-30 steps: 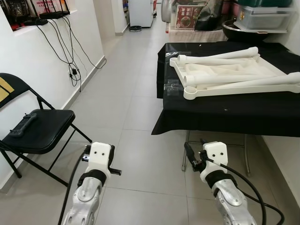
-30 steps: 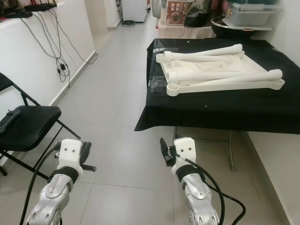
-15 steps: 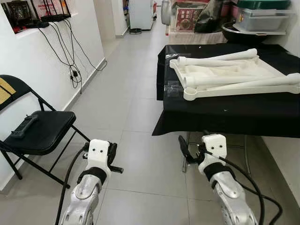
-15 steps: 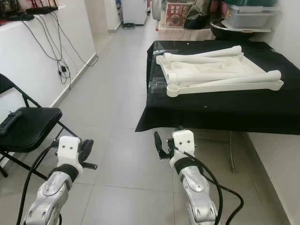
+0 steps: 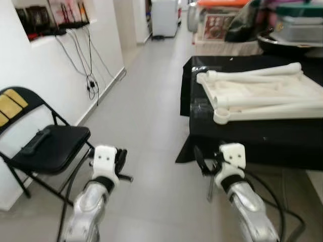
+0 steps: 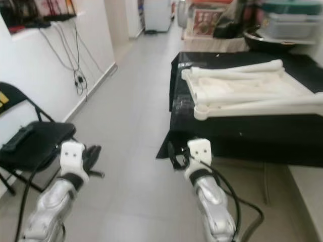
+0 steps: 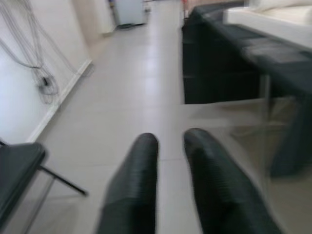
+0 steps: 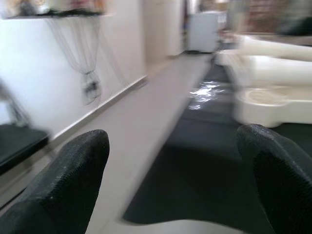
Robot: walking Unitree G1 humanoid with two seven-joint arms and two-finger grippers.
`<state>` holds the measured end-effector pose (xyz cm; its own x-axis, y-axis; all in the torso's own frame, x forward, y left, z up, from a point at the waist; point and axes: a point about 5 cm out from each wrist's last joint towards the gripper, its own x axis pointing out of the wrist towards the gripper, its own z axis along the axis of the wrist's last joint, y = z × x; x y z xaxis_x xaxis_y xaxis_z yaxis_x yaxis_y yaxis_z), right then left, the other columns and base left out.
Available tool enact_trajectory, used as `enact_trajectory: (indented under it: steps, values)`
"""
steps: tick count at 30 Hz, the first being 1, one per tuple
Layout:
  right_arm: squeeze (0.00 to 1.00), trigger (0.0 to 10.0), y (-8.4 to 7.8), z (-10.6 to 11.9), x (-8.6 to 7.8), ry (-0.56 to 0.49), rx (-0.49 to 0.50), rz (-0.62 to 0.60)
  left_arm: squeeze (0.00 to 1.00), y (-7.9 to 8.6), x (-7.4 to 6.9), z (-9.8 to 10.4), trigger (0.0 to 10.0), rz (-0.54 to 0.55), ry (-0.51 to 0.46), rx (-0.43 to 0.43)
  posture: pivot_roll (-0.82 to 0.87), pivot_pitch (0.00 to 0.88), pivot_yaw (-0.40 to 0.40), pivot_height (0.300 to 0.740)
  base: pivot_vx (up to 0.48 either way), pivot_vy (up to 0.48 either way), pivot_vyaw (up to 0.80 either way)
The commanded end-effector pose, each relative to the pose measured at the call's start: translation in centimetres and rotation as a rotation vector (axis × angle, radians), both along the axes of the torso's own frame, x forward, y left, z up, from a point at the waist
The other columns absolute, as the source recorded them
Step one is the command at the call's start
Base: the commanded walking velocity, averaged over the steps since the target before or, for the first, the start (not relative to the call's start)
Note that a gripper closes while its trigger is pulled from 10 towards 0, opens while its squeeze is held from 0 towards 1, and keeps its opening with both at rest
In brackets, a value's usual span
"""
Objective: Building children table
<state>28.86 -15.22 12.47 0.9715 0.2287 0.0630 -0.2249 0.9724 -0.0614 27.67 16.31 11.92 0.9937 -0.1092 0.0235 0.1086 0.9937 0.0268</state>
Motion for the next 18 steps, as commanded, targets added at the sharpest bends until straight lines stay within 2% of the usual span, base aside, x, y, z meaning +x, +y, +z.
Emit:
enact_trajectory:
  steps: [1,2,3,4,6,18]
  values:
    - [0.0,10.0,-1.45,-0.67,-0.28,0.035,-0.003,-0.046,1.0,-1.44,0.09,0.35,1.7,-0.047,-0.014,0.007,0.02,0.0,0.008,0.74,0.386,0.0,0.0]
    - [0.0,10.0,-1.45,-0.67,-0.28,0.035,-0.003,-0.046,1.0,-1.44,0.09,0.35,1.7,-0.047,-0.014,0.007,0.02,0.0,0.008,0.74,0.386,0.0,0.0]
    - [0.0,10.0,-1.48,-0.7,-0.28,0.038,0.001,-0.045,1.0,-1.47,0.11,0.35,0.0,-0.047,-0.015,0.023,0.02,0.0,0.007,0.74,0.379,0.0,0.0]
    - [0.0,10.0,-1.49,-0.72,-0.27,0.04,0.003,-0.043,0.0,-1.51,0.1,0.3,0.0,-0.049,-0.01,0.018,0.02,0.0,0.006,0.74,0.259,0.0,0.0]
    - [0.0,10.0,-1.5,-0.73,-0.27,0.04,0.004,-0.042,0.0,-1.53,0.1,0.27,0.0,-0.049,-0.005,0.012,0.02,0.0,0.006,0.74,0.259,0.0,0.0]
    - [0.0,10.0,-1.71,-0.72,-0.24,0.04,0.041,-0.036,0.0,-1.85,0.01,0.64,0.0,-0.079,-0.015,0.006,0.02,0.0,0.004,0.74,0.0,0.0,0.0]
